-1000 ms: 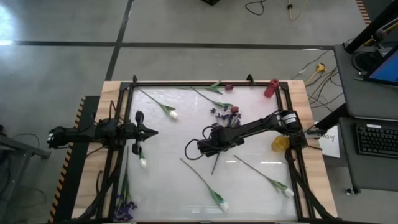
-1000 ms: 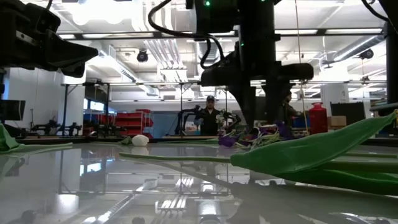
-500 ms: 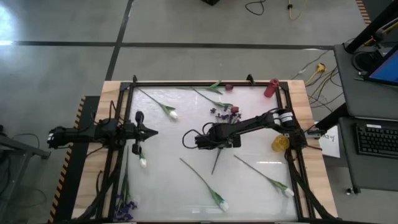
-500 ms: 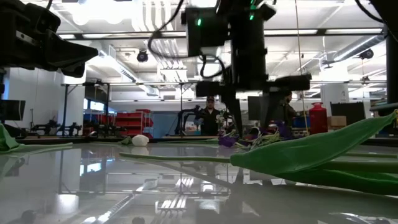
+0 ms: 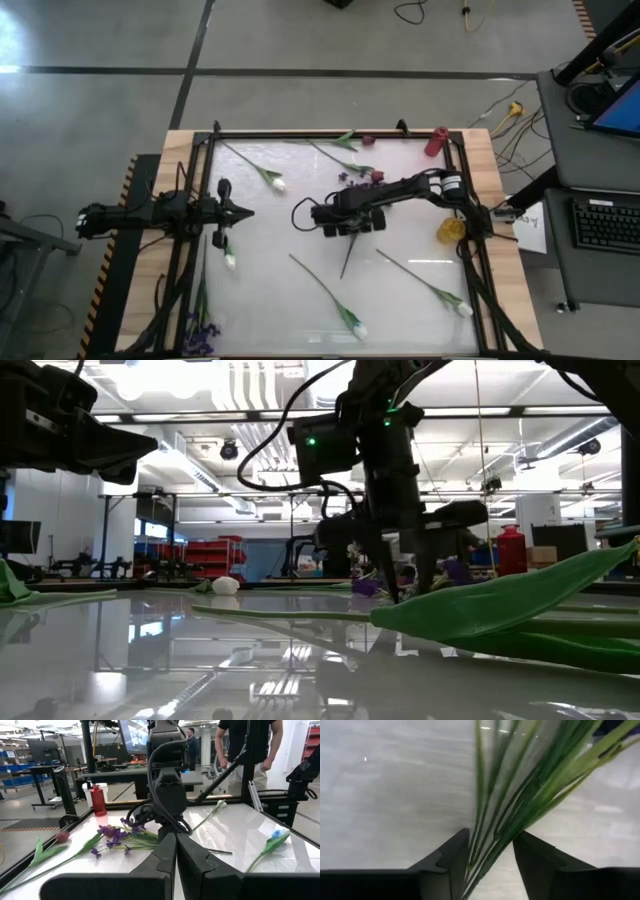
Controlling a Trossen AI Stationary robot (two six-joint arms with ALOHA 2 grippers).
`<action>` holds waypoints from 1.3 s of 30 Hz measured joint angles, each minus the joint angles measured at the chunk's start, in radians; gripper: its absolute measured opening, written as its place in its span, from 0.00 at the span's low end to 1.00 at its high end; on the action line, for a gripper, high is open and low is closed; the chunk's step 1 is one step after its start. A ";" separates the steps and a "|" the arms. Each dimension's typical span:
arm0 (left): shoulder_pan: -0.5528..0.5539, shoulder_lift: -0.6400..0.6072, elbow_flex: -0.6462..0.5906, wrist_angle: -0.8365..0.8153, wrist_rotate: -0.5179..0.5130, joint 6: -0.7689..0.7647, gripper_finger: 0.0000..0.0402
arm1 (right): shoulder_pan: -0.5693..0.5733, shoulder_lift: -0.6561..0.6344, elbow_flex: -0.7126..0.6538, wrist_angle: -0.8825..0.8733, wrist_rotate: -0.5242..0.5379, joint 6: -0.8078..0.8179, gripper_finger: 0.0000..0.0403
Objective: Sort flowers into vase by color
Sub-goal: Put the right violet flower into the yellow vase
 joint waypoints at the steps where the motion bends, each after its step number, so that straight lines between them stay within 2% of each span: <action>1: 0.000 0.000 0.000 0.000 0.000 0.000 0.00 | -0.002 0.001 0.000 0.003 0.000 -0.040 0.31; 3: 0.000 0.000 0.000 0.000 0.000 0.000 0.00 | -0.003 0.001 0.000 0.005 0.000 -0.101 0.24; 8: 0.000 0.000 0.000 0.000 0.000 0.000 0.00 | 0.005 -0.004 0.000 0.017 0.022 -0.118 0.06; 15: 0.000 0.000 0.000 0.000 0.000 0.000 0.00 | 0.024 -0.084 0.026 0.068 0.140 -0.177 0.03; 20: 0.000 0.000 0.000 0.000 0.000 0.000 0.00 | 0.064 -0.237 0.030 0.203 0.328 -0.296 0.03; 26: 0.000 0.000 0.000 0.000 0.000 0.000 0.00 | 0.133 -0.467 -0.007 0.226 0.571 -0.431 0.03; 34: 0.000 0.000 0.000 0.000 0.000 0.000 0.00 | 0.279 -0.781 -0.181 0.273 0.830 -0.558 0.03; 36: 0.000 0.000 0.000 0.000 0.000 0.000 0.00 | 0.311 -0.861 -0.249 0.314 0.875 -0.581 0.03; 39: 0.000 0.000 0.000 0.000 0.000 0.000 0.00 | 0.320 -0.967 -0.343 0.340 0.838 -0.676 0.03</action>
